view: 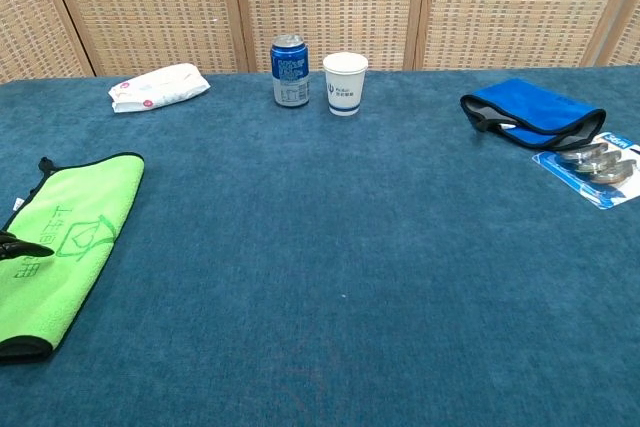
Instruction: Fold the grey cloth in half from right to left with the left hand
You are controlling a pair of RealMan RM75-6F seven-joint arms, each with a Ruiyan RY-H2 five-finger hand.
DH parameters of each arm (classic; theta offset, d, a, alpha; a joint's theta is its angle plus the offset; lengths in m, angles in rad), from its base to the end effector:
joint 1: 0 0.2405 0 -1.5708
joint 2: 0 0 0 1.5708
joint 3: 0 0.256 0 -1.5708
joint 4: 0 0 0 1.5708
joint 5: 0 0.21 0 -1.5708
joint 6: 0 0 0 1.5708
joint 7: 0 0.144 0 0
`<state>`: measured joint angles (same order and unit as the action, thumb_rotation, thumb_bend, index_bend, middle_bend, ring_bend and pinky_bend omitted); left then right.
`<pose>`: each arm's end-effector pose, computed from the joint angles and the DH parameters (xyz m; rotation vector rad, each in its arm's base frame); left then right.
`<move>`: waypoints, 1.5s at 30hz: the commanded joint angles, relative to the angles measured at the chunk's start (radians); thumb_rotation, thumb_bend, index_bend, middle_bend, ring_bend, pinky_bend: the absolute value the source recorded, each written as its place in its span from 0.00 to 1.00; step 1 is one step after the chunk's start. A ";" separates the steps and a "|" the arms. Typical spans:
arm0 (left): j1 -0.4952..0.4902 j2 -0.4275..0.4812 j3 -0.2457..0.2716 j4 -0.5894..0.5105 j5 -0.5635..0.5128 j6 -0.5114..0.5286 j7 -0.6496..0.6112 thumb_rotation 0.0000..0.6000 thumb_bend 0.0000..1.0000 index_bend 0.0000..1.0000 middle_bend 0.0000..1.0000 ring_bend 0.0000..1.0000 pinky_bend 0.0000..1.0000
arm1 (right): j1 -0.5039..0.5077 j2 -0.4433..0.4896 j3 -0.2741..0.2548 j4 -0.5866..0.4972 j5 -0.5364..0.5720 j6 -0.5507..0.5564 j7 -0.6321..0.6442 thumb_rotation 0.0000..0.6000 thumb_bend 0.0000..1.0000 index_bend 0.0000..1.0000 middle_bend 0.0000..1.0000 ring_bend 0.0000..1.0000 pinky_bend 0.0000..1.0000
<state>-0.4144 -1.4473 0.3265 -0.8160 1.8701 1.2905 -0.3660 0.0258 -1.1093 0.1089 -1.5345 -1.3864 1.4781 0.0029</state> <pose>-0.3649 0.2238 0.0500 -2.2657 -0.7749 -0.6535 -0.3472 -0.1733 0.1857 1.2380 -0.8796 0.7841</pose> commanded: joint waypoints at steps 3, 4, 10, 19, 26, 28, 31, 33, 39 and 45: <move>0.000 0.000 -0.003 0.002 -0.001 -0.001 0.011 1.00 0.42 0.51 0.00 0.00 0.00 | 0.000 0.000 0.000 0.001 0.000 0.000 0.000 1.00 0.00 0.05 0.00 0.00 0.00; 0.001 0.000 -0.003 0.003 -0.001 0.000 0.013 1.00 0.42 0.43 0.00 0.00 0.00 | 0.000 0.000 0.000 0.001 0.000 0.000 0.000 1.00 0.00 0.05 0.00 0.00 0.00; -0.003 0.010 0.005 -0.004 0.003 -0.012 0.010 1.00 0.32 0.00 0.00 0.00 0.00 | 0.000 0.000 0.001 0.000 0.001 0.001 0.000 1.00 0.00 0.05 0.00 0.00 0.00; -0.010 0.067 0.024 -0.039 0.029 0.049 -0.084 1.00 0.18 0.00 0.00 0.00 0.00 | -0.001 0.001 -0.003 -0.005 -0.004 0.001 -0.001 1.00 0.00 0.05 0.00 0.00 0.00; 0.025 0.204 -0.033 -0.144 -0.042 0.162 -0.089 1.00 0.18 0.00 0.00 0.00 0.00 | -0.001 0.006 -0.012 -0.018 -0.027 0.006 0.002 1.00 0.00 0.05 0.00 0.00 0.00; 0.033 0.243 -0.067 -0.196 -0.085 0.176 -0.071 1.00 0.18 0.00 0.00 0.00 0.00 | -0.003 0.009 -0.014 -0.024 -0.036 0.012 0.005 1.00 0.00 0.05 0.00 0.00 0.00; 0.053 0.315 -0.132 -0.332 -0.185 0.180 -0.018 1.00 0.18 0.00 0.00 0.00 0.00 | -0.007 0.014 -0.019 -0.033 -0.055 0.027 0.011 1.00 0.00 0.05 0.00 0.00 0.00; 0.067 0.357 -0.163 -0.433 -0.243 0.177 0.027 1.00 0.18 0.00 0.00 0.00 0.00 | -0.010 0.017 -0.022 -0.038 -0.066 0.036 0.017 1.00 0.00 0.05 0.00 0.00 0.00; 0.151 0.409 -0.259 -0.714 -0.435 0.239 0.154 1.00 0.18 0.00 0.00 0.00 0.00 | -0.018 0.030 -0.032 -0.052 -0.103 0.063 0.039 1.00 0.00 0.05 0.00 0.00 0.00; 0.261 0.364 -0.301 -0.867 -0.543 0.354 0.307 1.00 0.18 0.00 0.00 0.00 0.00 | -0.025 0.030 -0.036 -0.041 -0.141 0.099 0.057 1.00 0.00 0.05 0.00 0.00 0.00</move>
<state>-0.2132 -1.0743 0.0575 -1.6112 1.3801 1.5876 -0.1189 0.0026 -1.0776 0.0735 -1.5799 -1.5221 1.5713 0.0591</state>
